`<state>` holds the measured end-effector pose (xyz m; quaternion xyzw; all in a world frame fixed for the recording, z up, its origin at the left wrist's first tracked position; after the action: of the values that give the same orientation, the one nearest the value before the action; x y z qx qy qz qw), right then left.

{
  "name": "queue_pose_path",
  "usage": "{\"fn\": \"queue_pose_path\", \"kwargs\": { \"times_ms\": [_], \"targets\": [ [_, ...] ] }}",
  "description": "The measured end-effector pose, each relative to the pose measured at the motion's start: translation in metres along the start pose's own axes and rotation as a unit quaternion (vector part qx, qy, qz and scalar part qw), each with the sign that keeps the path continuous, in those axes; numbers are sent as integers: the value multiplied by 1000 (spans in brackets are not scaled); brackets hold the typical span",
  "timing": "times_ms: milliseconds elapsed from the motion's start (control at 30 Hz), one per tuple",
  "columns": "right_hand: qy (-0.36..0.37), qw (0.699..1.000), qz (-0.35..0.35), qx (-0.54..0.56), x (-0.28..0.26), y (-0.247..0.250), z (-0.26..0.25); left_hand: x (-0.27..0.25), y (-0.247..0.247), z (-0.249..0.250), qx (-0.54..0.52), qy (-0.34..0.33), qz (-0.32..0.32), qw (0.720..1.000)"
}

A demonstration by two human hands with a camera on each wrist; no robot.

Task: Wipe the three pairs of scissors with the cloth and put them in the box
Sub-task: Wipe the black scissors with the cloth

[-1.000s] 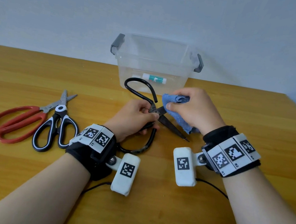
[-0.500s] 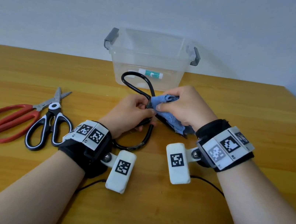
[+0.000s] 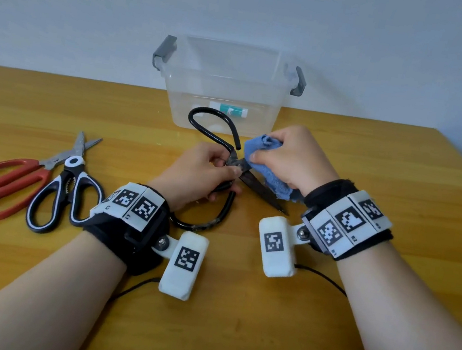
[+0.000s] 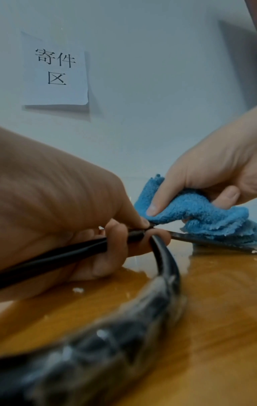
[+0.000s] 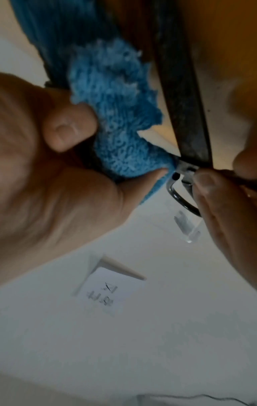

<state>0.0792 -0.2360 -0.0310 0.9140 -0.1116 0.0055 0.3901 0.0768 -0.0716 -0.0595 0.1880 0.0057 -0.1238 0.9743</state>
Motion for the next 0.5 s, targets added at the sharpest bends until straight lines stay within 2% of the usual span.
{"fn": "queue_pose_path", "kwargs": {
  "times_ms": [67,133,267,333,400,500],
  "targets": [
    [-1,999,39,-10,4,5,5,-1,0,1,1,2,0,1000],
    [10,999,49,-11,4,9,2,-1,1,2,-5,2,5,1000],
    [46,998,-40,27,-8,1,-18,-1,3,2,-8,-1,10,1000],
    [45,997,-53,16,-9,-5,-18,2,3,-3,-13,-4,13,1000],
    [32,999,-29,16,-5,-4,-10,5,3,-7,-16,-8,12,1000],
    [26,999,46,-13,3,6,3,6,2,-8,-15,-1,8,1000]
  ]
}}
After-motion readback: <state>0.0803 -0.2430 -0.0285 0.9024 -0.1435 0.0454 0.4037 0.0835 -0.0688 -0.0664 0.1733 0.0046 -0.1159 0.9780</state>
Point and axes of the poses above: each hand's wrist, its own x-axis towards the middle knuckle, its own y-axis out of the back of the hand, z = x × y, the point moved 4 cm from there along x, towards the middle knuckle, and after that the axes turned 6 degrees about z, right-handed, at the moved point
